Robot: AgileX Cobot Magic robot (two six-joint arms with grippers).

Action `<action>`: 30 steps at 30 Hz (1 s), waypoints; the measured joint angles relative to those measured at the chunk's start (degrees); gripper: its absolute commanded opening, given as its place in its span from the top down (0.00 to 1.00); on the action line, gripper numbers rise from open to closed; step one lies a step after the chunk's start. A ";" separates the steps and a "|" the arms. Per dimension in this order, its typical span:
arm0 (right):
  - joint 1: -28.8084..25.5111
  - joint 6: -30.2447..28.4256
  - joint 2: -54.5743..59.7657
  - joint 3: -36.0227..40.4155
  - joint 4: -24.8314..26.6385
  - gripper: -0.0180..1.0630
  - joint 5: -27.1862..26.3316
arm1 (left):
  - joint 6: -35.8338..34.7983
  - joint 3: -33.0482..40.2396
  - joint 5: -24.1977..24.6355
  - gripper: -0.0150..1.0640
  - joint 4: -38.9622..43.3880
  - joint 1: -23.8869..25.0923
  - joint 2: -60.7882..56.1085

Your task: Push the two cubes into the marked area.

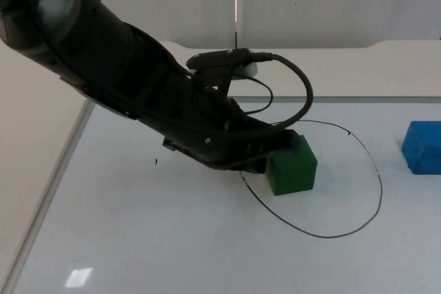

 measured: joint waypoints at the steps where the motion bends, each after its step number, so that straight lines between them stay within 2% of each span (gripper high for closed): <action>1: 0.00 0.00 0.00 0.00 0.00 0.01 0.00 | 0.00 0.00 -0.14 0.99 0.00 0.29 0.00; 7: 0.00 0.00 0.00 0.00 0.00 0.01 0.00 | 0.00 0.00 -0.29 0.99 2.20 3.08 0.00; 13: 0.00 0.00 0.00 0.00 0.00 0.01 0.00 | -0.56 0.00 3.05 0.99 6.69 7.42 -2.50; 19: 0.00 0.00 0.00 0.00 0.00 0.01 0.00 | -3.41 0.00 3.80 0.99 11.53 10.19 -7.21; 23: 0.00 0.00 0.00 0.00 0.00 0.01 0.00 | -12.28 0.00 4.15 0.99 22.97 12.09 -14.69; 24: 0.00 0.00 0.00 0.00 0.00 0.01 0.00 | -12.28 0.00 4.15 0.99 22.97 12.09 -14.69; 28: 0.00 0.00 0.00 0.00 0.00 0.01 0.00 | -22.15 0.00 4.42 0.99 33.97 12.32 -21.39; 30: 0.00 0.00 0.00 0.00 0.00 0.01 0.00 | -24.59 0.00 4.57 0.99 36.46 12.32 -23.00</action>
